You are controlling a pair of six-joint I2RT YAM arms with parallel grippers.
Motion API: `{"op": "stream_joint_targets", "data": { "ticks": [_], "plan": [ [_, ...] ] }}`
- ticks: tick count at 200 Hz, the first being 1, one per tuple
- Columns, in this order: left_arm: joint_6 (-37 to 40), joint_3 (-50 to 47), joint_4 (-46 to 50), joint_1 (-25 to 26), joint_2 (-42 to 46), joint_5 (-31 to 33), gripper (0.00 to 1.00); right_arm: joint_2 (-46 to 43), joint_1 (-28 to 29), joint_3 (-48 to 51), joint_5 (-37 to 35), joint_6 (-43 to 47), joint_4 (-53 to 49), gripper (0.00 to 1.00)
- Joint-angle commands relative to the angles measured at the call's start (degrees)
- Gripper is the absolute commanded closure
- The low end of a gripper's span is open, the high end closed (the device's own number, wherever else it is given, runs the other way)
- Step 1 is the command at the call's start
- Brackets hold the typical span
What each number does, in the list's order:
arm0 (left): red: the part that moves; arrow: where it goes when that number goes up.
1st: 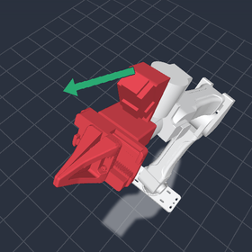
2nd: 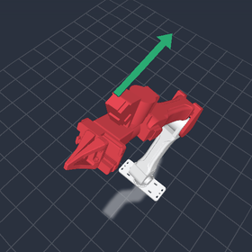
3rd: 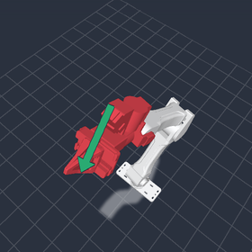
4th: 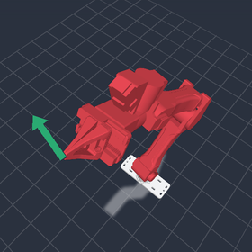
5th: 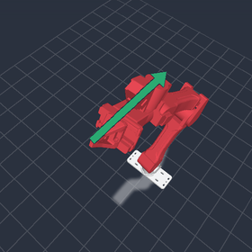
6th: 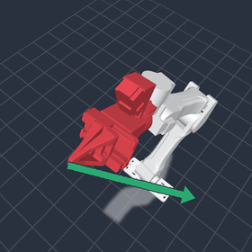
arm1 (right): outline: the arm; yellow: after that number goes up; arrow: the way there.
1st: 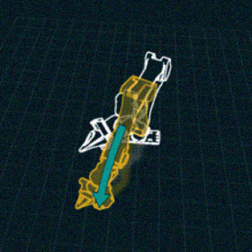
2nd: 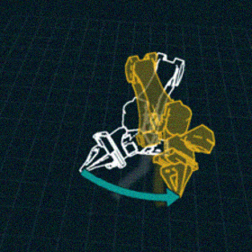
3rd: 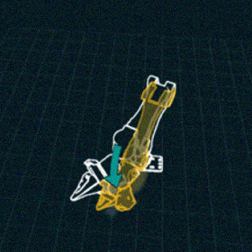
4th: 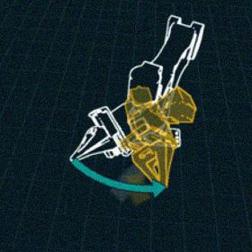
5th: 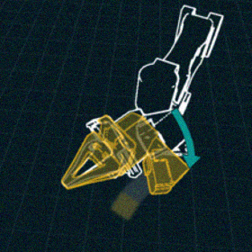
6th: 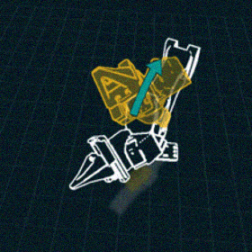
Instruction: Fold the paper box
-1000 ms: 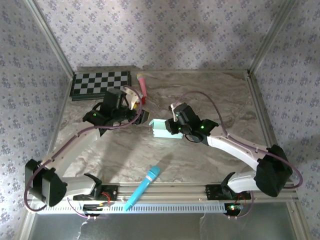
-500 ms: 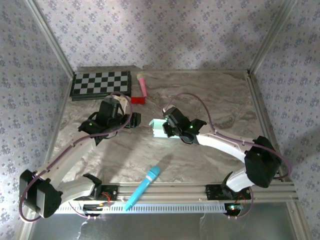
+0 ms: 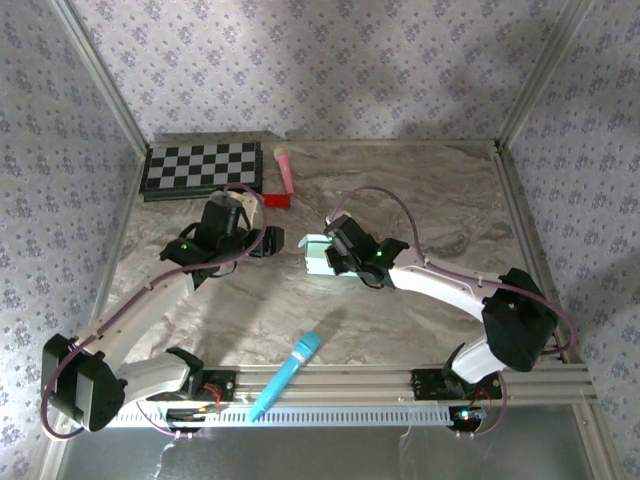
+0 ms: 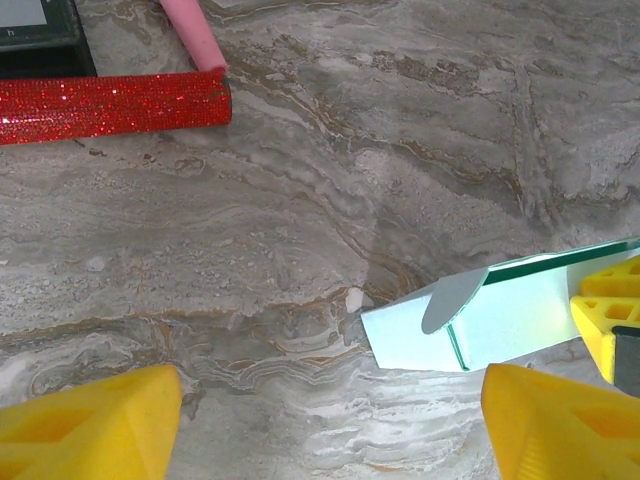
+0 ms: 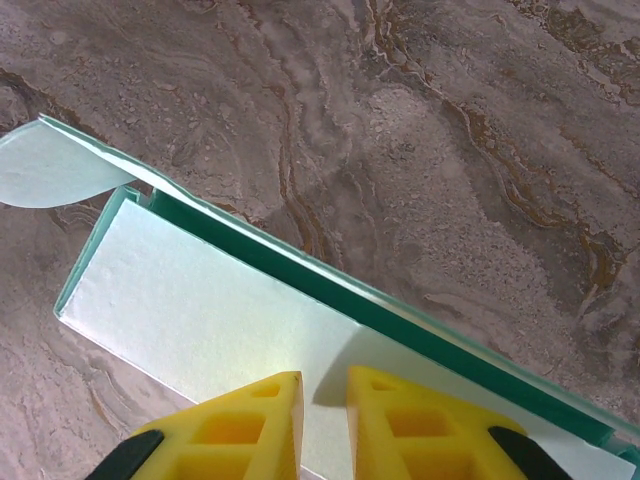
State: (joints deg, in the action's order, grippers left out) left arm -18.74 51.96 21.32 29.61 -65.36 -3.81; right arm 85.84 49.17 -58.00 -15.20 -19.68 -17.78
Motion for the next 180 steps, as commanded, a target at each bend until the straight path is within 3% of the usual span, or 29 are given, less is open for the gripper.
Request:
{"op": "stream_joint_targets", "data": {
  "ticks": [1,133,180],
  "plan": [
    [-0.5,0.2,0.5,-0.3,-0.8,-1.6,0.22,0.9,0.5,1.1,1.0,-0.5,-1.4,0.79],
    [-0.9,5.5,-1.1,0.9,-11.9,-8.1,0.32,-7.4,1.3,-0.1,1.5,2.0,-3.7,0.71],
    [1.1,8.6,0.3,2.2,-14.5,-7.5,0.35,-15.0,-4.0,2.9,2.0,-0.6,-6.9,0.67]
  ]
}}
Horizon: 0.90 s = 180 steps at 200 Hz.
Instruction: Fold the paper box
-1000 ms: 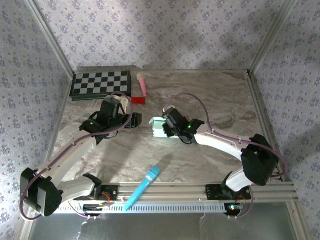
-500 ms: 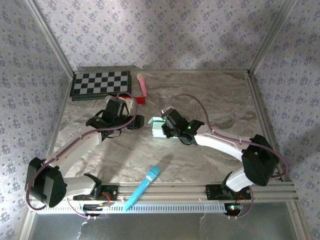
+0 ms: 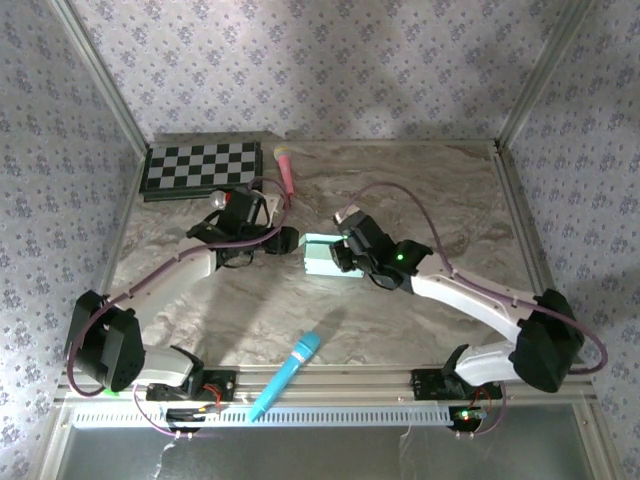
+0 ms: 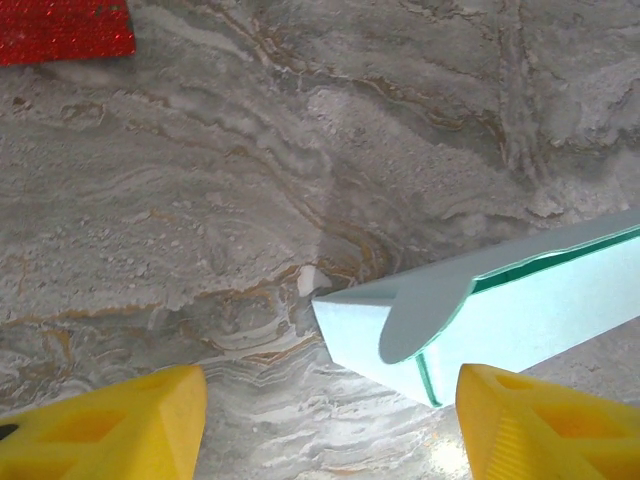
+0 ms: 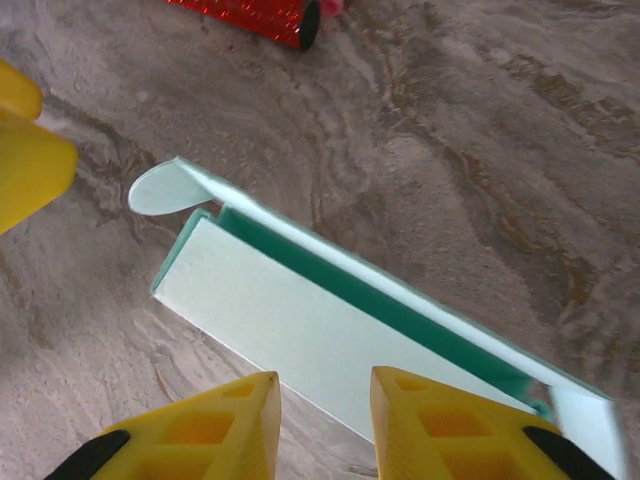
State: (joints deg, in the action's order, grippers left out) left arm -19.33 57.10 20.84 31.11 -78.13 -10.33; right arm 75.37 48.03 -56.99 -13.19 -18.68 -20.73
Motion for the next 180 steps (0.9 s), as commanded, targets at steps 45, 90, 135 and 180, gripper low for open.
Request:
{"op": "stream_joint_targets", "data": {
  "ticks": [45,90,135,180],
  "plan": [
    [2.3,6.9,2.9,2.5,-5.3,-0.8,0.41,-9.6,-10.9,4.8,6.8,-1.9,-7.7,0.57],
    [2.5,9.4,4.6,3.9,-8.3,-0.8,0.50,-10.1,-14.6,6.7,12.9,-0.6,-8.4,0.51],
    [2.1,9.7,5.0,4.5,-9.1,-1.0,0.56,-8.8,-15.7,7.4,14.6,-0.6,-6.2,0.52],
    [1.8,9.2,4.5,4.5,-9.0,-1.4,0.59,-6.3,-16.2,7.3,15.8,-0.1,-4.1,0.56]
  ]
}}
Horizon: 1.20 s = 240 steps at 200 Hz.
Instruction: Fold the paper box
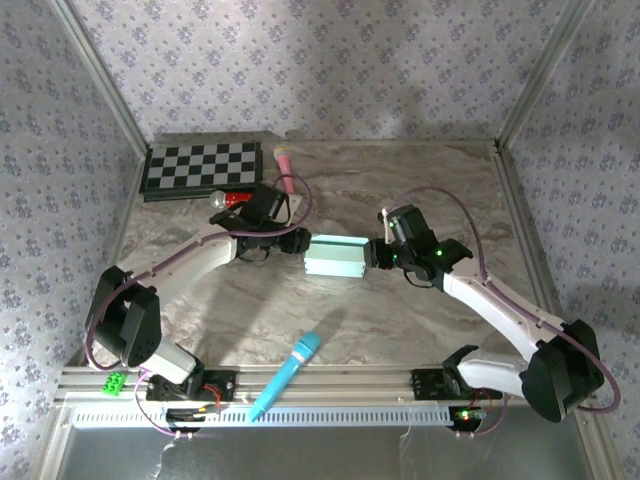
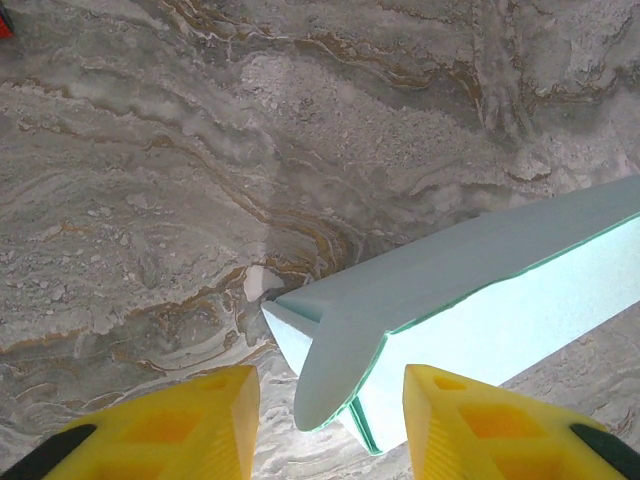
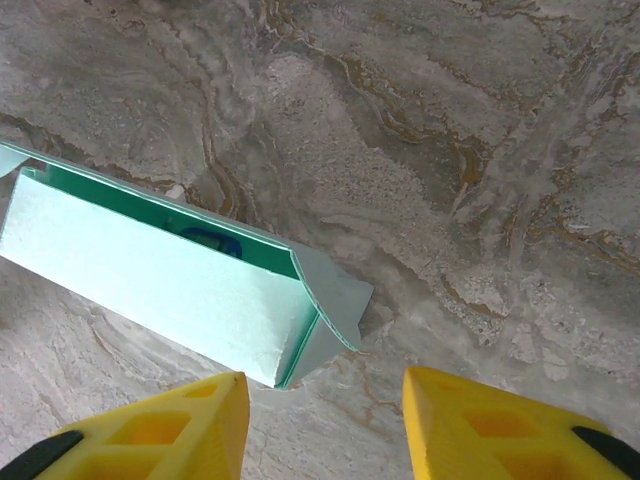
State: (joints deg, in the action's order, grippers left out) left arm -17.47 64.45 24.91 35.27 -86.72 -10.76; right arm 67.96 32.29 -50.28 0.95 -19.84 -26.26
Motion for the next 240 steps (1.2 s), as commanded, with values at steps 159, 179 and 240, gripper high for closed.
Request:
{"op": "stream_joint_targets", "data": {
  "ticks": [159,179,240],
  "plan": [
    [-1.5,1.5,-1.2,0.4,-1.1,-2.7,0.80,4.6,-1.6,0.4,3.3,2.3,4.1,0.78],
    [-1.8,1.3,-1.3,0.4,-1.0,-2.8,0.83,4.7,-1.5,0.4,3.4,2.2,4.0,0.80],
    [-2.6,0.4,-1.8,0.4,-1.0,-3.5,0.88,5.4,-1.6,0.1,4.3,1.9,4.3,0.82]
  ]
}}
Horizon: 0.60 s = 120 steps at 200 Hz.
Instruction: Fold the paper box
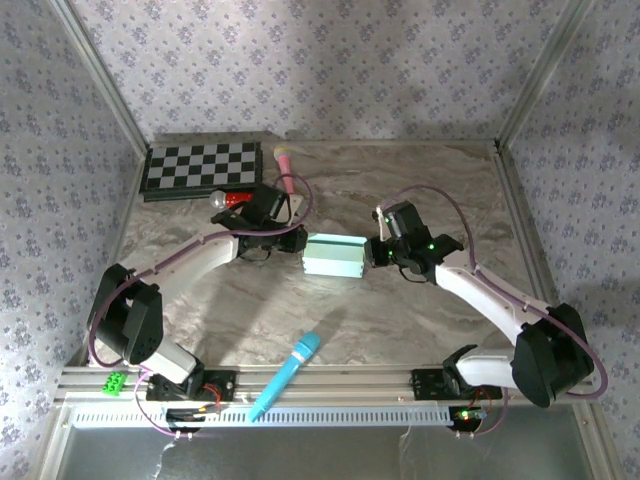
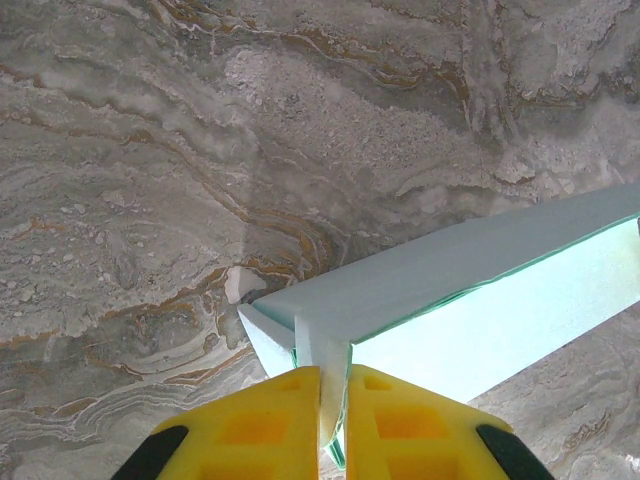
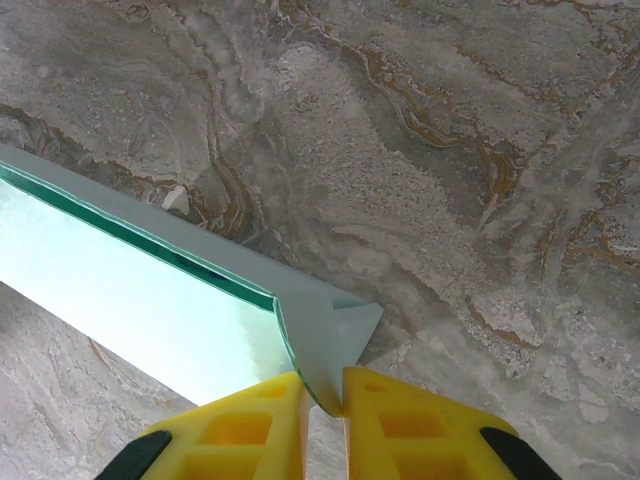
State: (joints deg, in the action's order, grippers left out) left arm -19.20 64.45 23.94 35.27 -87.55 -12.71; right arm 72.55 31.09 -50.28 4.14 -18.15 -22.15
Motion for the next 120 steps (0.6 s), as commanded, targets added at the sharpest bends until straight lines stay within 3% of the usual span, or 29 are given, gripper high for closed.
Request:
{"op": "stream_joint_targets", "data": {
  "ticks": [1,120],
  "plan": [
    [-0.9,0.4,-0.8,0.3,-0.2,-1.5,0.88,0.8,-0.4,0.1,1.1,0.2,0.2,0.82],
    [-1.1,-1.2,-1.2,1.0,-0.7,-1.4,0.90,2.2,-0.3,-1.8,2.2,-0.6,-1.4,0.85]
  ]
}}
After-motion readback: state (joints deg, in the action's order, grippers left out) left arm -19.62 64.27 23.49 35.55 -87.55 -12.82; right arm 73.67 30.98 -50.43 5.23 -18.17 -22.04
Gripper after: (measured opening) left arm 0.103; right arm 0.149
